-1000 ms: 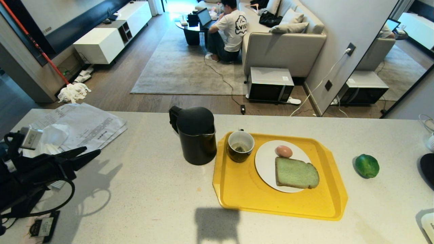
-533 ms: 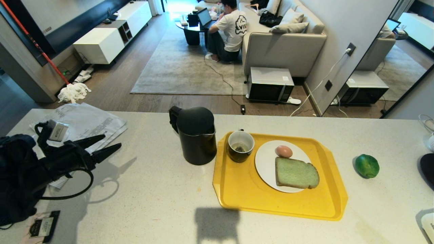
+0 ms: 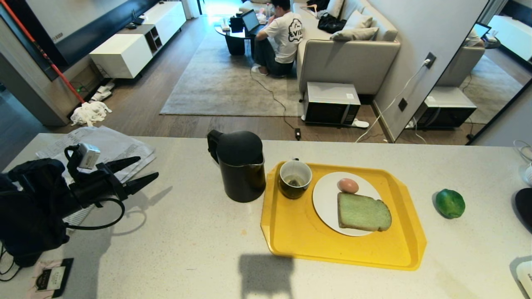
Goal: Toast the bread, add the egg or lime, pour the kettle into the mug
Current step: Pick up the kettle
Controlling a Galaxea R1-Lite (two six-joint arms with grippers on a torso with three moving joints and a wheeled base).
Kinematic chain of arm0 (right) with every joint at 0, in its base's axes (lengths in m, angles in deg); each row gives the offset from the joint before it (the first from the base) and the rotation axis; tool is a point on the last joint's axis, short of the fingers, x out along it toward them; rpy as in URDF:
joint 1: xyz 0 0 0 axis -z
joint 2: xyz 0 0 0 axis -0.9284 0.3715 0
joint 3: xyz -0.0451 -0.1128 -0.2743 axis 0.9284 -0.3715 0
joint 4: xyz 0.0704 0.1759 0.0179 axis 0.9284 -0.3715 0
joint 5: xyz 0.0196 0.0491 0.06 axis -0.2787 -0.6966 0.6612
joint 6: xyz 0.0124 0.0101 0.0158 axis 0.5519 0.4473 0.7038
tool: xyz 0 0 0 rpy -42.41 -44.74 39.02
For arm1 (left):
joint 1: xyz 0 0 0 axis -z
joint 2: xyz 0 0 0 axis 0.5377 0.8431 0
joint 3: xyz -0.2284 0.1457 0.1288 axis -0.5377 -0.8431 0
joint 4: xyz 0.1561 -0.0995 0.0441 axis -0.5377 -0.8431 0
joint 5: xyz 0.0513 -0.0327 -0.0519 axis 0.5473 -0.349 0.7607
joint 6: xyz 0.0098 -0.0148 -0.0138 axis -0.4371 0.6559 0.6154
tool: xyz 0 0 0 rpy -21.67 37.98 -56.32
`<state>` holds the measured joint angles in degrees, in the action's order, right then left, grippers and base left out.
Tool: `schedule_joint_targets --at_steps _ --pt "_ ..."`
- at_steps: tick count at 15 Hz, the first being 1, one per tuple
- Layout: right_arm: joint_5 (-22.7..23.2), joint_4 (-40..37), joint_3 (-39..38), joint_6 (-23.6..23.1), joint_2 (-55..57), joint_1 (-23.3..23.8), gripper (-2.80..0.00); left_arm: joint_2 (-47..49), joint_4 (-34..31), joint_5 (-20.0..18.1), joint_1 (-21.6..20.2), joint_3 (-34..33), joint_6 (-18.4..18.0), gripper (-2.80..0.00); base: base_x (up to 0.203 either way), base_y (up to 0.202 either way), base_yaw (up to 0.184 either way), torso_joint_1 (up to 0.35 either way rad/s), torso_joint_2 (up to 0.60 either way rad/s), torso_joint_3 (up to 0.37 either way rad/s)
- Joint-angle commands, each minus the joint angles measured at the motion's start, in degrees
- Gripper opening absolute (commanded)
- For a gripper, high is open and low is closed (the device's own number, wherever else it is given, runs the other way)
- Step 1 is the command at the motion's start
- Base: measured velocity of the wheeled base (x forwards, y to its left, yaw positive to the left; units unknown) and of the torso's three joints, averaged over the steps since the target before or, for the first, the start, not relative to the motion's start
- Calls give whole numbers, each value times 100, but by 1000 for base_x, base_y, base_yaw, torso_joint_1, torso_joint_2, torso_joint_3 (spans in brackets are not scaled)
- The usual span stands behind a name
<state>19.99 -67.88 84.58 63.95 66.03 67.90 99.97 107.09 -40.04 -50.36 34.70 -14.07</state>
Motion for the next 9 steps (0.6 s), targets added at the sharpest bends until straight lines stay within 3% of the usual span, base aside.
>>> schedule_joint_targets --at_steps 1,9 --pt "8 0 0 0 7 3 -280 249 40 -171 0 276 -105 0 0 0 0 0 0 0" --pt "0 0 0 0 7 -6 -280 336 31 -142 242 325 -146 0 0 0 0 0 0 0"
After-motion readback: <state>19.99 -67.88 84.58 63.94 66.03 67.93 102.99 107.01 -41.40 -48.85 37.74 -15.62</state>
